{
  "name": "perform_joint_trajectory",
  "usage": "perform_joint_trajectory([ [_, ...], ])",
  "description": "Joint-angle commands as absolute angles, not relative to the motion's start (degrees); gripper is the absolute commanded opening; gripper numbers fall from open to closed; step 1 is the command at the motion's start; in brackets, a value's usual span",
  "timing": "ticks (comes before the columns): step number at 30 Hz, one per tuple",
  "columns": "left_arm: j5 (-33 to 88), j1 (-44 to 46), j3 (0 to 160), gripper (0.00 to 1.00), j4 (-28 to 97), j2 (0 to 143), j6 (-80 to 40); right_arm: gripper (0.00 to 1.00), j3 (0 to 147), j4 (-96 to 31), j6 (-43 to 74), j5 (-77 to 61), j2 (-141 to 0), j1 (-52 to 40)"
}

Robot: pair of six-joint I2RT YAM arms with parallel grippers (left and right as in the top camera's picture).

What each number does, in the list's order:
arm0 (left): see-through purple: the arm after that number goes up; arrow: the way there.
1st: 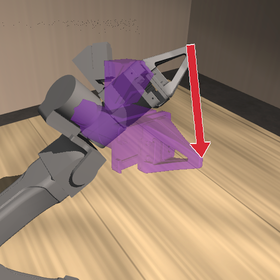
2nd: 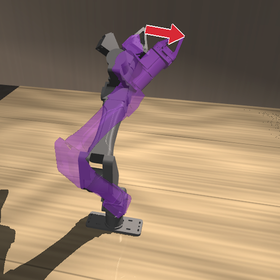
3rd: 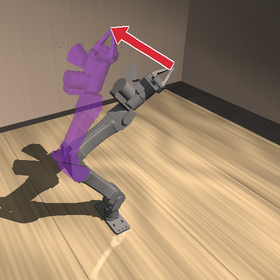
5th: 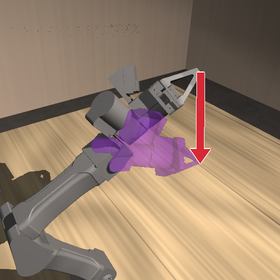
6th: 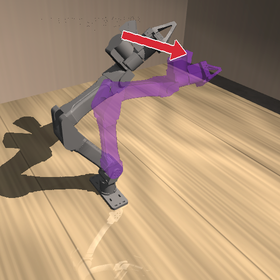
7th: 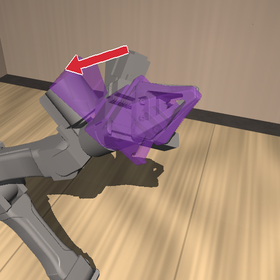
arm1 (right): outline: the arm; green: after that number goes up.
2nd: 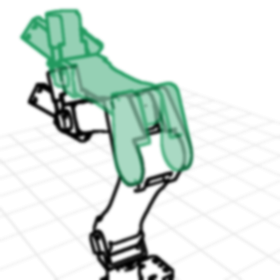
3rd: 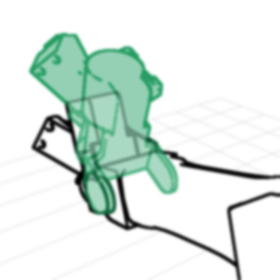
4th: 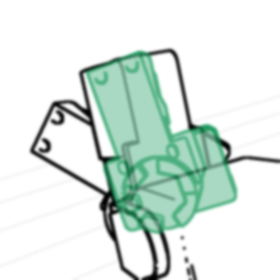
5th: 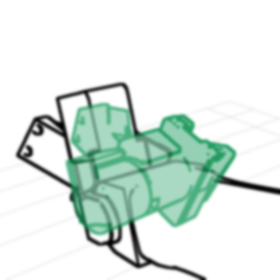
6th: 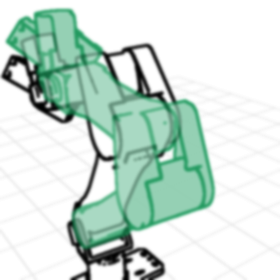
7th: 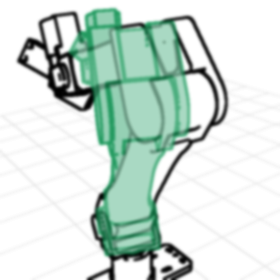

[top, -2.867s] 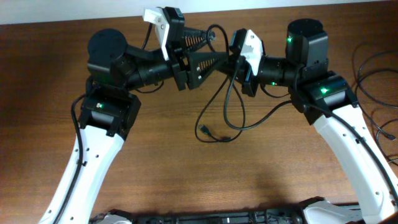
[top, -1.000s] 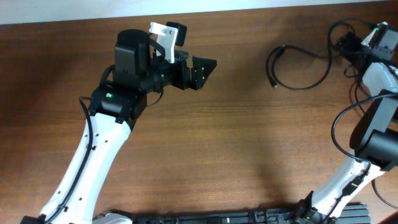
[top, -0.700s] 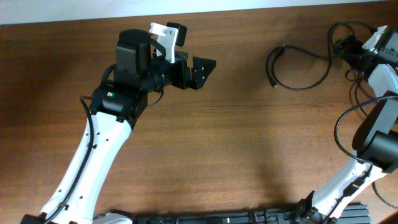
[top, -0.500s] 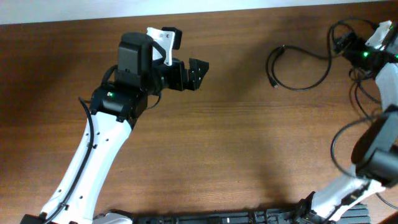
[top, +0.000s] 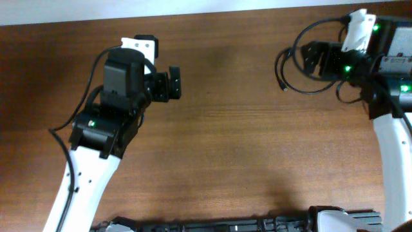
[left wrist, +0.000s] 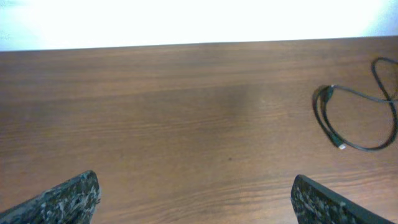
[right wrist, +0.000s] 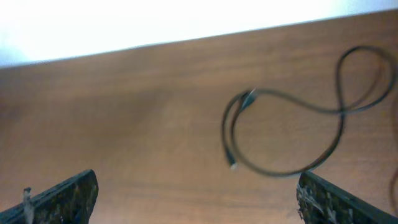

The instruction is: Untangle cables

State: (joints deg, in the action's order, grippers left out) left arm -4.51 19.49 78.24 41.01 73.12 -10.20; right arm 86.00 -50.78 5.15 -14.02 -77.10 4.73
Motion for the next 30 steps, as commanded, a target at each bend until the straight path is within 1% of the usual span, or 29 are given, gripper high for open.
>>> perform_joint_trajectory([
  [1, -7.79, 19.35, 78.70, 0.99, 43.07, 72.66, -9.10, 1.00, 86.37, -54.06, 4.51, -12.84, -76.93, 0.84],
  [14, -7.79, 19.35, 78.70, 0.99, 43.24, 72.66, -9.10, 1.00, 86.37, -54.74, 4.49, -12.82, -80.12, -0.36],
  [30, -7.79, 19.35, 78.70, 0.99, 43.24, 72.66, -9.10, 1.00, 86.37, -54.72, 4.49, -12.82, -80.20, -0.36],
])
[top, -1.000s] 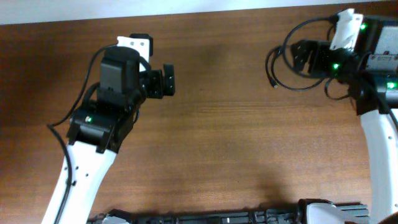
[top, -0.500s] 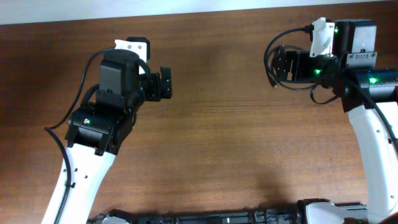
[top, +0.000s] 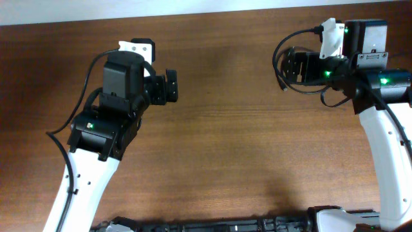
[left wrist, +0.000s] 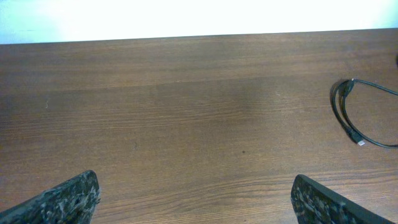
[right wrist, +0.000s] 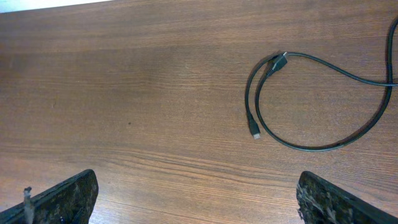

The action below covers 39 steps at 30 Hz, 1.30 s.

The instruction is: Untangle cables

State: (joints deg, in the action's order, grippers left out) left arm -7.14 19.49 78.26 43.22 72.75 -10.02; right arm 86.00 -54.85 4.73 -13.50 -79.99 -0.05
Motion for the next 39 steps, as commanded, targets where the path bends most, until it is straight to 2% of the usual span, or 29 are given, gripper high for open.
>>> perform_joint_trajectory([
  [1, -7.79, 19.35, 78.70, 0.99, 43.24, 72.66, -9.10, 1.00, 86.37, -54.72, 4.49, -12.82, -80.20, -0.36],
  [22, -7.79, 19.35, 78.70, 0.99, 43.48, 72.66, -9.10, 1.00, 86.37, -54.72, 4.49, -12.82, -80.20, -0.36],
  [33, -7.79, 19.35, 78.39, 0.99, 52.62, 72.16, -9.08, 1.00, 86.37, -54.72, 4.49, -12.82, -80.20, -0.38],
  [39, -7.79, 19.33, 67.40, 0.99, 47.66, 64.95, -9.10, 1.00, 86.37, -54.72, 4.49, -12.82, -80.20, -0.38],
])
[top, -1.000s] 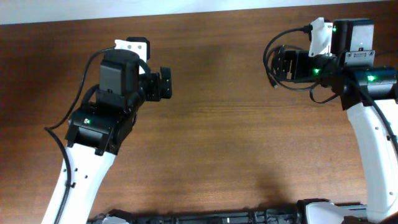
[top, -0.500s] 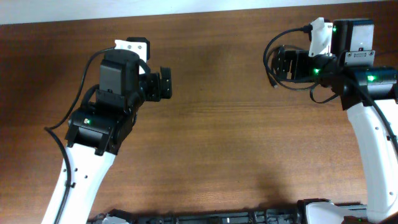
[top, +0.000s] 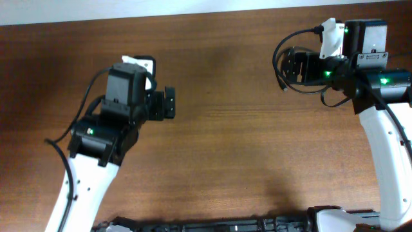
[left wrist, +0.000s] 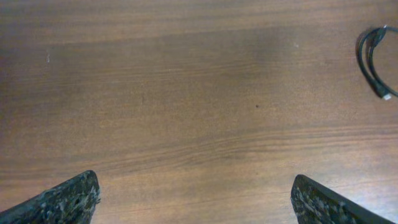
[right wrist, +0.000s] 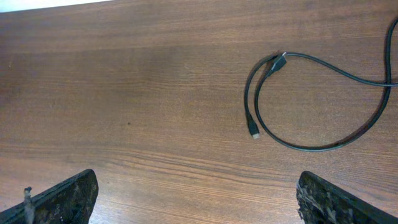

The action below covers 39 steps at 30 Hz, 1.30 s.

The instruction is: Untangle cables

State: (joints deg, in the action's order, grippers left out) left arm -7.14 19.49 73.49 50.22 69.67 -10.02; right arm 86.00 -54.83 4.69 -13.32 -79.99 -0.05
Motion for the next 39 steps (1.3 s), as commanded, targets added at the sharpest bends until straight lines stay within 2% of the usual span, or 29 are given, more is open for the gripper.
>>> perform_joint_trajectory([
  [1, -7.75, 19.35, 63.48, 0.99, 44.47, 62.54, -9.10, 1.00, 86.37, -54.72, 4.49, -12.82, -80.20, -0.36],
  [12, -6.85, 19.35, 23.29, 0.99, 6.94, 32.67, -9.13, 1.00, 86.37, -54.72, 4.49, -12.82, -80.20, -0.36],
  [13, -6.92, 19.33, 17.28, 0.99, -1.67, 28.60, -9.10, 1.00, 86.37, -54.72, 4.49, -12.82, -80.20, -0.36],
  [20, -10.90, 19.00, 0.14, 0.99, -31.07, 21.80, -9.13, 1.00, 86.37, -54.72, 4.49, -12.82, -80.20, -0.38],
  [29, -11.73, 11.75, 0.80, 0.99, -29.30, 18.13, -9.06, 1.00, 86.37, -54.72, 4.49, -12.82, -80.20, -0.36],
  [39, -11.84, 5.76, 0.75, 0.99, 0.34, 2.74, -9.08, 1.00, 86.37, -54.72, 4.49, -12.82, -80.20, -0.36],
])
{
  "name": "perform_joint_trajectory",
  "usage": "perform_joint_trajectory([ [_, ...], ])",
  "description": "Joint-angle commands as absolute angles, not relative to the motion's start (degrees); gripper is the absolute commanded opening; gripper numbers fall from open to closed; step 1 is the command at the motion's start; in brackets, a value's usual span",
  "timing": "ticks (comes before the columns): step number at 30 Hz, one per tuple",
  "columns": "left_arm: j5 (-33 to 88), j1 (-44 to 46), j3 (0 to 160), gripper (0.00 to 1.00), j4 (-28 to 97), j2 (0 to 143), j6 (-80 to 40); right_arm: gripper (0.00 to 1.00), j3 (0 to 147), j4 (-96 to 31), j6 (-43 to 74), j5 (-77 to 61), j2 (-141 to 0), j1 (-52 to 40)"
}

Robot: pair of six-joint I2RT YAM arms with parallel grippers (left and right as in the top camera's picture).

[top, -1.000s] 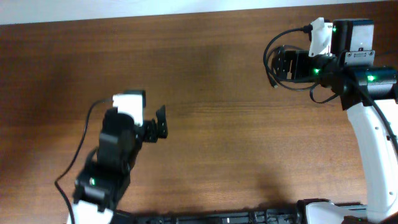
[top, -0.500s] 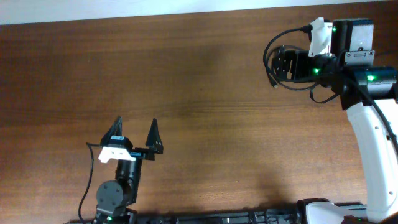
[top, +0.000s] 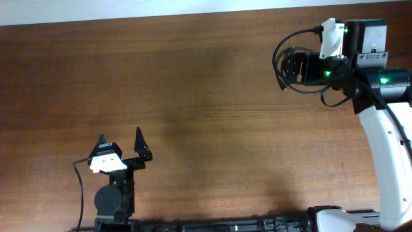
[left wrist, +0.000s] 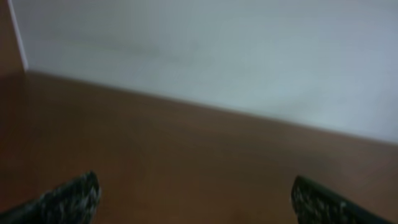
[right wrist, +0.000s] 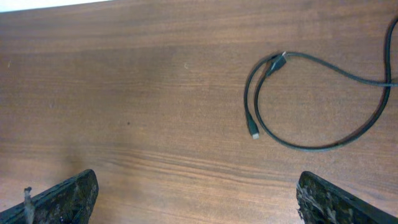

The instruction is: Untangle cables

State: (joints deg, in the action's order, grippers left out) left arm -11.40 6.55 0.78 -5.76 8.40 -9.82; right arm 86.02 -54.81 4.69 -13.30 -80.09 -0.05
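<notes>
A thin black cable (right wrist: 311, 149) lies in one loose loop on the brown table, its plug end (right wrist: 254, 133) free. In the overhead view the cable (top: 280, 77) shows at the far right, partly under my right arm. My right gripper (right wrist: 196, 202) hovers open above the wood to the left of the loop, holding nothing; overhead it (top: 288, 67) sits at the far right. My left gripper (top: 120, 140) is open and empty at the near left edge. The left wrist view is blurred; the gripper (left wrist: 196, 205) faces bare table and a pale wall.
The wooden table (top: 212, 116) runs to a white wall (left wrist: 205, 56) along its far edge. My right arm's own black wiring (top: 293, 35) curls beside the cable. A dark rail (top: 212, 227) lines the near edge.
My left arm has gone from over the table's left middle to a folded position at the near left edge, its camera now on the wall. The right arm and the cable have not moved.
Both grippers stayed open and empty throughout. My right gripper was first at the far right corner over the cable, then a little further left, where it stays. My left gripper hovered over the left of the table, shifted nearer, and now sits at the near edge.
</notes>
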Motion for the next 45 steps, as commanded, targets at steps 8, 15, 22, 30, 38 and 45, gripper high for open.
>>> perform_joint_trajectory([
  [8, -7.57, 4.25, 0.51, 0.99, 4.25, 0.30, 1.78, 1.00, 86.37, -54.72, 4.49, -12.82, -80.20, -0.38],
  [15, -3.84, 2.83, 0.54, 0.99, 4.75, 0.30, 7.27, 1.00, 86.37, -54.72, 4.49, -12.82, -80.20, -0.38],
  [22, -3.77, 2.83, 0.54, 0.99, 4.78, 0.30, 7.40, 1.00, 86.37, -54.72, 4.49, -12.82, -80.20, -0.38],
  [30, -3.66, 2.83, 0.54, 0.99, 4.62, 0.30, 7.40, 1.00, 86.37, -54.72, 4.49, -12.82, -80.20, -0.36],
  [38, -3.66, 2.83, 0.54, 0.99, 4.62, 0.30, 7.40, 1.00, 86.37, -54.72, 4.49, -12.82, -80.20, -0.36],
  [45, -3.66, 2.83, 0.54, 0.99, 4.62, 0.30, 7.40, 1.00, 86.37, -54.72, 4.49, -12.82, -80.20, -0.36],
])
